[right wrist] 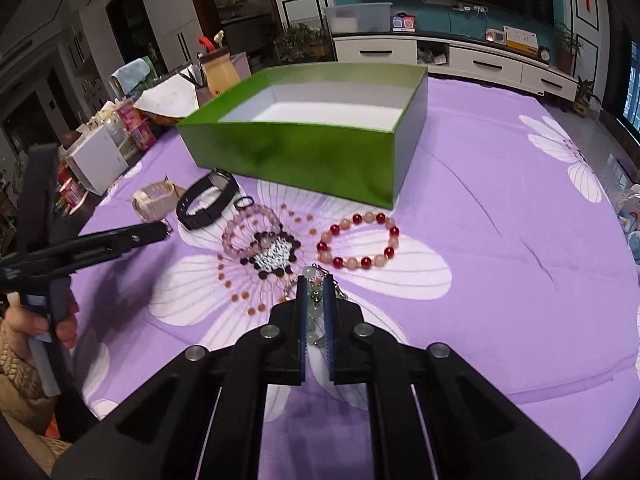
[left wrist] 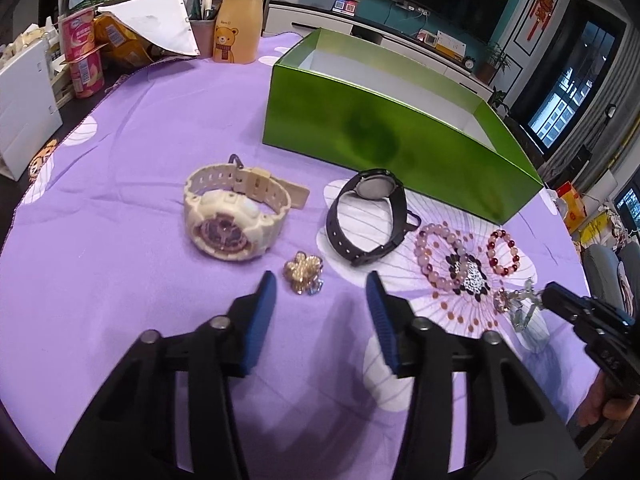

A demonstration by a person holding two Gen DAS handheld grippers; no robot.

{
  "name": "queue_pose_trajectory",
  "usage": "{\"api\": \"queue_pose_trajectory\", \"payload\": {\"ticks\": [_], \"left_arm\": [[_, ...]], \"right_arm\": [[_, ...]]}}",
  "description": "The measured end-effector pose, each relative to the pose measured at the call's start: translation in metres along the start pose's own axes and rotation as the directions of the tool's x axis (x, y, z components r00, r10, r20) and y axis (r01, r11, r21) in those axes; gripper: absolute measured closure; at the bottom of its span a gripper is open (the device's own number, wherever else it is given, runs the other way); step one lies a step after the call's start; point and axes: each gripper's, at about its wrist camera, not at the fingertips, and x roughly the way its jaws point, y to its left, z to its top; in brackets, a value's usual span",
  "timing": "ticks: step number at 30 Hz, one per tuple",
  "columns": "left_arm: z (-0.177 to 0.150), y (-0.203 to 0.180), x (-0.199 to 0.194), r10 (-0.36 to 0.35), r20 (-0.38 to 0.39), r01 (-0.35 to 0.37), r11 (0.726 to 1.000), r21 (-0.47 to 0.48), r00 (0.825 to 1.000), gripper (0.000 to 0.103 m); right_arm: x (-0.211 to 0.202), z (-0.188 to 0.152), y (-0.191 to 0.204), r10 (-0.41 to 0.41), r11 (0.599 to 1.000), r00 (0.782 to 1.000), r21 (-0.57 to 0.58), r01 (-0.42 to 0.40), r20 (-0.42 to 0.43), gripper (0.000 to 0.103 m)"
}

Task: Organize jewelry
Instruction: 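Grasp the gold flower brooch with the left tool while the right tool holds the jade pendant, then carry the brooch and jade pendant into the green box and open both tools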

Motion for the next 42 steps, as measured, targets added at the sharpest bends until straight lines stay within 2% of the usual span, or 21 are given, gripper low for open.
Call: {"api": "queue_pose_trajectory", "payload": {"ticks": [5,9,18,27,35,42], "left_arm": [[0.002,0.001,0.009,0.006,-0.003,-0.006,1.000,0.011,1.000,0.067],[0.004,0.002,0.012,0.018,0.003,-0.018,1.000,0.021,1.000,0.083],[0.002,-0.001,0.009,0.011,0.009,-0.011,0.999,0.039,1.000,0.084],[0.013,-0.020,-0.025,-0.043,0.073,0.037,0.996,0.082,0.996,0.084],[0.049,-0.048,-0.040,-0.102,0.119,0.084,0.985,0.153,0.988,0.084],[0.094,-0.073,-0.035,-0.129,0.157,0.098,0.977,0.191,0.979,0.083]], "right_arm": [[-0.002,0.003,0.002,0.004,1.000,1.000,-0.004,-0.004,0.006,0.096],[0.001,0.003,0.004,0.009,1.000,1.000,-0.008,-0.009,0.001,0.096],[-0.001,0.006,0.005,0.010,1.000,1.000,-0.012,-0.010,0.007,0.096],[-0.019,0.023,0.009,0.022,0.999,0.997,-0.025,-0.020,0.070,0.096],[-0.038,0.066,0.006,0.032,0.999,0.983,-0.045,-0.024,0.179,0.096],[-0.036,0.111,0.002,0.037,0.998,0.968,-0.060,-0.023,0.247,0.096]]}}
